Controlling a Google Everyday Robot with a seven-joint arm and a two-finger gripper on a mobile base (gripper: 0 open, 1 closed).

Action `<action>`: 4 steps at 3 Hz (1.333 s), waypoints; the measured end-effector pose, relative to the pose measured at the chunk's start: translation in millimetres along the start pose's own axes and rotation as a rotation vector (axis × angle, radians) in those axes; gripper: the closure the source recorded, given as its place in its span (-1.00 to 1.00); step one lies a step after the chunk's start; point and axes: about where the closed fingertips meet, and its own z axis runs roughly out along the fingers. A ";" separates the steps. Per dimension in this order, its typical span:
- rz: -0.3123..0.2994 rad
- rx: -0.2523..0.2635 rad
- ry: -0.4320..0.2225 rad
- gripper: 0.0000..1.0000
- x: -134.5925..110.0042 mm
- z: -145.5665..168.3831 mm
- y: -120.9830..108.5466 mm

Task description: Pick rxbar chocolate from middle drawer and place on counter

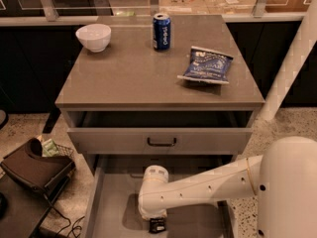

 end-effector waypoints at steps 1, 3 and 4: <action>0.000 0.000 0.000 1.00 0.0 0.0 0.0; -0.123 -0.071 -0.047 1.00 1.3 -30.0 11.8; -0.198 -0.126 -0.099 1.00 7.7 -70.5 19.3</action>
Offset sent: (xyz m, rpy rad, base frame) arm 0.0034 0.0082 0.0142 0.0611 -0.0237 0.0558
